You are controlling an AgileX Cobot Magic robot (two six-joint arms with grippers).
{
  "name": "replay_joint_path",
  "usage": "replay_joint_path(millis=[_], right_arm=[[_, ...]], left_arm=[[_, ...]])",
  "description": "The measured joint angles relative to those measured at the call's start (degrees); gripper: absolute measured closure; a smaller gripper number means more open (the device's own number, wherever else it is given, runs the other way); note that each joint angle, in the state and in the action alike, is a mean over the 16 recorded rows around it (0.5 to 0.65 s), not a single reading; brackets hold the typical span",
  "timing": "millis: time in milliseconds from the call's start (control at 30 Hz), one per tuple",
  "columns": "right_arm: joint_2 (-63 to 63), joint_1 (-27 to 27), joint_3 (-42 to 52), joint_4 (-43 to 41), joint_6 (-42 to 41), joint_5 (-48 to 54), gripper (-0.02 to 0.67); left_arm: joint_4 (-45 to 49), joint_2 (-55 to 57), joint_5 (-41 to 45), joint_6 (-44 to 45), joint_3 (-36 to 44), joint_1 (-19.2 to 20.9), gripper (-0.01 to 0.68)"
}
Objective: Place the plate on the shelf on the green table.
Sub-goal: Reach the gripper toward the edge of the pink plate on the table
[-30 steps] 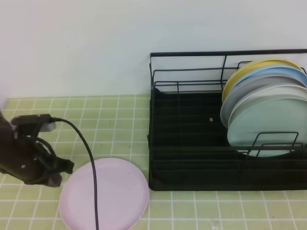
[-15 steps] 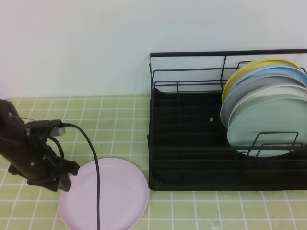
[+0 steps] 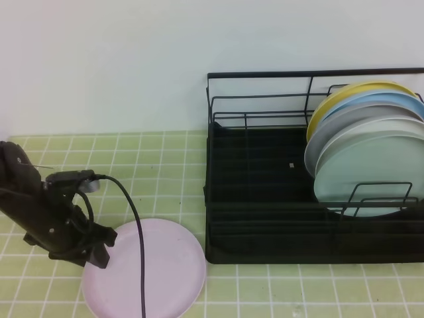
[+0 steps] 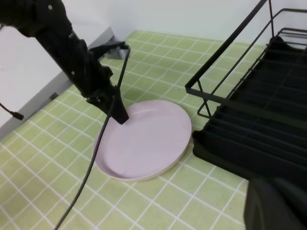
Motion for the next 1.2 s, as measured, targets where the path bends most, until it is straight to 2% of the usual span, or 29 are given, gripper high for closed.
replay_joint_path(millis=[233, 567, 1200], right_arm=[[0.0, 0.0, 0.0, -0.1, -0.1, 0.0, 0.651], [0.0, 0.0, 0.0, -0.1, -0.1, -0.1, 0.651], [0.0, 0.0, 0.0, 0.0, -0.1, 0.8, 0.651]], left_arm=[[-0.9, 0.7, 0.5, 2.2, -0.1, 0.0, 0.544], [0.0, 0.5, 2.2, 0.8, -1.1, 0.0, 0.657], [3.2, -6.3, 9.6, -1.5, -6.3, 0.0, 0.660]])
